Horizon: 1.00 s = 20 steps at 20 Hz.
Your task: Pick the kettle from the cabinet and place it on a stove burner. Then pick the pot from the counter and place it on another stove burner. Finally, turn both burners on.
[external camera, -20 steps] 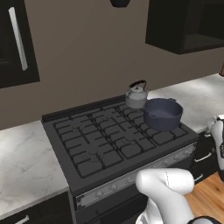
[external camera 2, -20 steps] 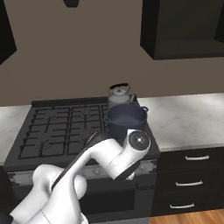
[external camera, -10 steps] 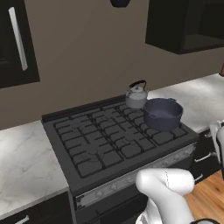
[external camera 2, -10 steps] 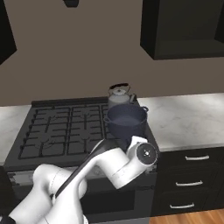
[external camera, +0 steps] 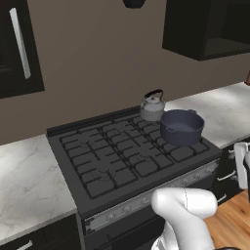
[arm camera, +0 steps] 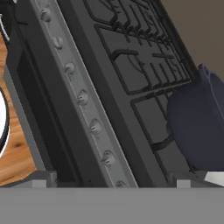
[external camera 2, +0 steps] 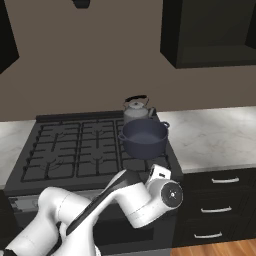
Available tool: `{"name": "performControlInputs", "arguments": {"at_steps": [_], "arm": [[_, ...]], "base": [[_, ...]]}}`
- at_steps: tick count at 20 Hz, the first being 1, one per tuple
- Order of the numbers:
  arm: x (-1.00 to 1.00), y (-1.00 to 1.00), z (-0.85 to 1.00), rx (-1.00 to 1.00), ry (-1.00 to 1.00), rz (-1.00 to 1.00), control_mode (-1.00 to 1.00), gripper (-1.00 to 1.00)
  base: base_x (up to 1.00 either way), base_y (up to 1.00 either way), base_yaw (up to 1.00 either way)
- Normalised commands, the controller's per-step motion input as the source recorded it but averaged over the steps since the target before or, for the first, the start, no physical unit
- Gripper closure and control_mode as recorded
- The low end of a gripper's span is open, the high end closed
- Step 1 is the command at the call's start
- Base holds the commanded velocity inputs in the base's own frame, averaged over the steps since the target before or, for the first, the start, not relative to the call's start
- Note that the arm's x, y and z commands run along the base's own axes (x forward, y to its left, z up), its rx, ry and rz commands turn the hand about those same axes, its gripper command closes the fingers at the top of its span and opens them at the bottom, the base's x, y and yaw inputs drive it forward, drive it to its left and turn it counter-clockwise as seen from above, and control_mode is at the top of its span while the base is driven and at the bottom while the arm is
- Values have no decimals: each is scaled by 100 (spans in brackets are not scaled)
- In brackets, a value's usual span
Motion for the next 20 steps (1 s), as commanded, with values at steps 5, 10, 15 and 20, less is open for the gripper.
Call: {"name": "performControlInputs", "arguments": {"at_steps": [5,10,15,20], "arm": [[0,9,-24,13,0,-4,-100,-100],[2,5,-21,15,0,-3,-100,-100],[10,0,-14,18,0,-4,-100,-100],[17,0,-11,19,0,-5,-100,-100]], "base": [[0,0,0],[0,0,0],[0,0,0],[0,0,0]]}}
